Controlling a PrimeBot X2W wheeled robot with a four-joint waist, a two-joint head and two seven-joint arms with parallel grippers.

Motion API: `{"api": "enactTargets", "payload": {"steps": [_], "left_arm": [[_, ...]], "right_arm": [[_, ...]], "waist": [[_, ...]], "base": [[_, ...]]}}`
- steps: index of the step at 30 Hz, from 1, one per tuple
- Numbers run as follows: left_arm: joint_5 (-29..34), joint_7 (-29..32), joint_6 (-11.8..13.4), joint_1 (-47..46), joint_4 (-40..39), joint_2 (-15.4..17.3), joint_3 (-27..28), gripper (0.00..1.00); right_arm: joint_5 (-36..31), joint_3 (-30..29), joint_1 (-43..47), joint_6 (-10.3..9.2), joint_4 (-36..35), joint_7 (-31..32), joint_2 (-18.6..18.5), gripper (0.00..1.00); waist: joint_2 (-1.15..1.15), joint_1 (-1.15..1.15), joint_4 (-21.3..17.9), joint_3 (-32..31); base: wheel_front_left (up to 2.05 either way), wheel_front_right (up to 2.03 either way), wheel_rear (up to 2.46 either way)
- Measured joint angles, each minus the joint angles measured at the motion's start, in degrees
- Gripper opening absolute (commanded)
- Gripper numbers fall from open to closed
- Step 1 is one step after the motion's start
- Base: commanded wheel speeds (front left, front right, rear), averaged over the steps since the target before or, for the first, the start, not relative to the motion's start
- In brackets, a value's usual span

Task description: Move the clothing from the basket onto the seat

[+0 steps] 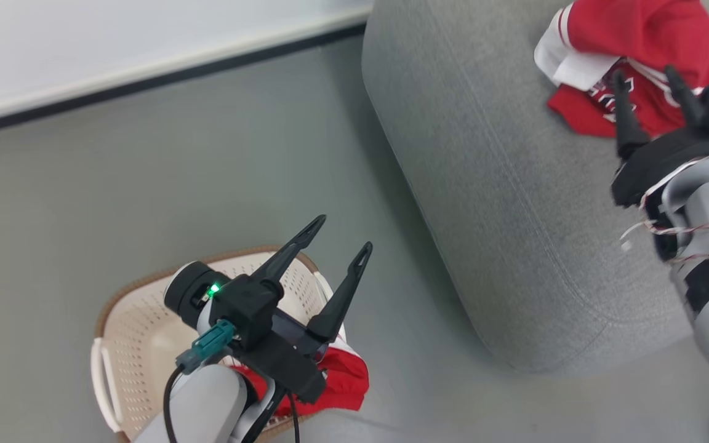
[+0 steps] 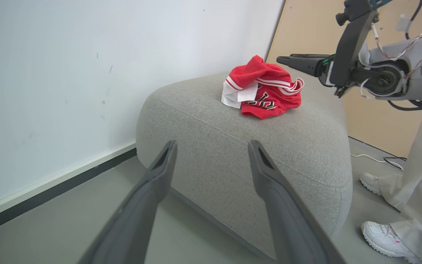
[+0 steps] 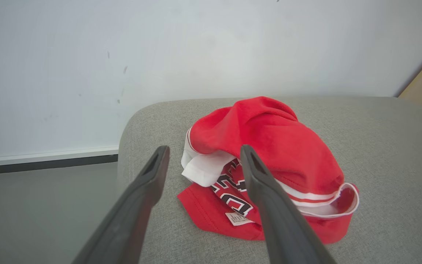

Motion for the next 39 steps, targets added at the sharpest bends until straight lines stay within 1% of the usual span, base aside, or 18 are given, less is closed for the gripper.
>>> {"api": "enactTargets", "payload": {"steps": [9, 15, 20, 23, 31, 32, 39], "left_arm": [[-2.9, -1.8, 1.6, 5.2, 3.8, -0.1, 3.4, 1.00], [-5.2, -2.7, 3.9, 9.9, 5.1, 0.7, 7.3, 1.00], [-6.3, -2.9, 5.6, 14.2, 5.2, 2.3, 10.5, 1.00], [-6.8, -3.0, 6.2, 16.1, 5.1, 2.8, 12.2, 1.00], [-8.4, -3.3, 8.3, 20.9, 4.5, 4.6, 16.5, 1.00], [-8.4, -3.3, 8.9, 21.7, 3.9, 4.6, 16.7, 1.00], [-8.5, -3.3, 10.2, 26.9, 1.2, 4.6, 19.9, 1.00]], "right_arm": [[-0.3, 1.1, 6.4, 0.56, -4.2, -0.1, 3.7, 1.00], [-0.2, 0.9, 12.7, 0.56, -7.0, -0.1, 6.1, 1.00], [-0.2, 0.9, 18.2, 0.40, -10.5, -0.1, 7.1, 1.00], [-0.2, 1.0, 21.4, -0.11, -13.2, -0.1, 7.3, 1.00], [-1.2, 0.7, 28.5, -2.33, -21.1, -0.1, 7.2, 1.00], [-1.2, 0.5, 29.6, -2.70, -22.0, -0.1, 7.2, 1.00], [-1.7, -0.1, 36.7, -4.72, -28.9, -0.1, 7.3, 1.00]], "waist": [[0.00, 0.00, 2.4, -7.2], [0.00, -0.01, 4.6, -11.9], [-0.01, 0.00, 6.6, -15.5], [-0.01, 0.00, 7.9, -17.1], [-0.01, 0.00, 10.7, -20.4], [-0.01, 0.00, 11.0, -20.7], [-0.01, 0.00, 12.0, -22.4]], "base": [[0.00, 0.00, 0.00], [0.00, 0.00, 0.00], [0.00, 0.00, 0.00], [0.00, 0.00, 0.00], [0.00, 0.00, 0.00], [0.00, 0.00, 0.00], [0.00, 0.00, 0.00]]}}
